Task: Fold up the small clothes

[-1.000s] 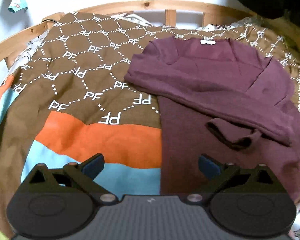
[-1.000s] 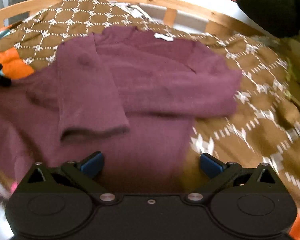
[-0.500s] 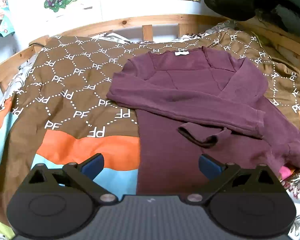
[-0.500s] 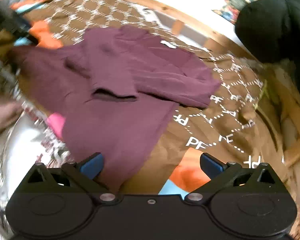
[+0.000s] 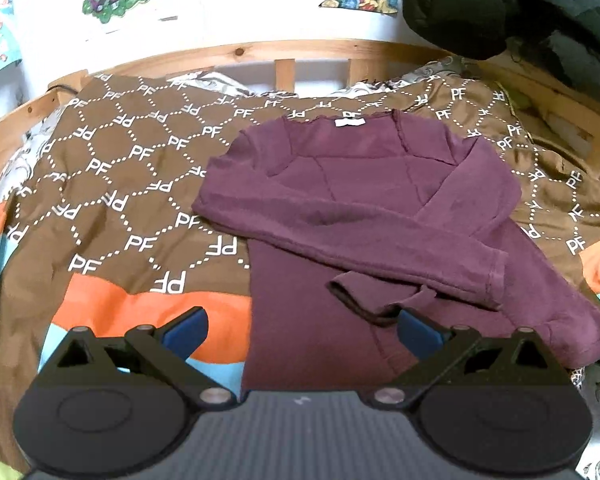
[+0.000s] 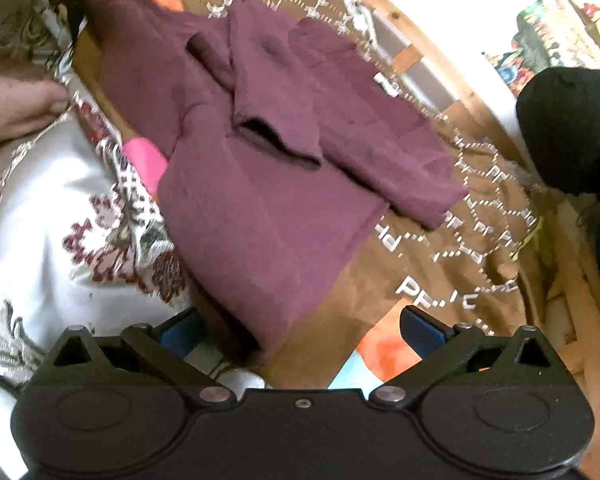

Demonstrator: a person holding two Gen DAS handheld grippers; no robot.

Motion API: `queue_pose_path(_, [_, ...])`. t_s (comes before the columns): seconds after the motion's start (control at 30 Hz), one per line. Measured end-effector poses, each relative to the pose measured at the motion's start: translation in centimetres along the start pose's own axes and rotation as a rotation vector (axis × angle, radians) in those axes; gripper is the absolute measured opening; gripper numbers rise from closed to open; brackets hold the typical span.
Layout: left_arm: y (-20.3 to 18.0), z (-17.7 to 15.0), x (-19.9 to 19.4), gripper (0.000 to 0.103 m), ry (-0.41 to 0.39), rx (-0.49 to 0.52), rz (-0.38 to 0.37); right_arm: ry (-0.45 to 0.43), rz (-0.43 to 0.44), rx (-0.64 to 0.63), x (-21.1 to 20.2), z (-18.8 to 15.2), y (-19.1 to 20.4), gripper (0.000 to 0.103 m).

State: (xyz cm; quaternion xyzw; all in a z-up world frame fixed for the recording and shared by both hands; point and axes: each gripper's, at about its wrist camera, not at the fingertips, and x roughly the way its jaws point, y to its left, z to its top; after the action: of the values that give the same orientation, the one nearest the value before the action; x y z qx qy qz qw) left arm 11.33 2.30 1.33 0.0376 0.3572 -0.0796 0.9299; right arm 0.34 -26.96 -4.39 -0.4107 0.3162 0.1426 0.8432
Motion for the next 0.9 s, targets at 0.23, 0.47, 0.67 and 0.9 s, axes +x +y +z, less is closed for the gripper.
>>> queue_pose_path(0.23, [-0.9, 0.2, 0.3, 0.103, 0.003, 0.023, -0.019, -0.130, -0.128, -0.005, -1.6, 0.3, -0.8, 0.093])
queue_pose_path(0.47, [-1.4, 0.1, 0.1, 0.103, 0.036, 0.046, -0.092, -0.209, -0.093, 0.034, -2.8, 0.5, -1.7, 0.033])
queue_pose_path(0.67, [-1.7, -0.6, -0.7, 0.103, 0.025, 0.071, -0.158, -0.211, -0.044, 0.105, -2.7, 0.9, -1.8, 0.009])
queue_pose_path(0.9, [-4.4, -0.2, -1.2, 0.103, -0.010, 0.164, -0.274, -0.235, 0.008, 0.331, -1.7, 3.7, -5.9, 0.006])
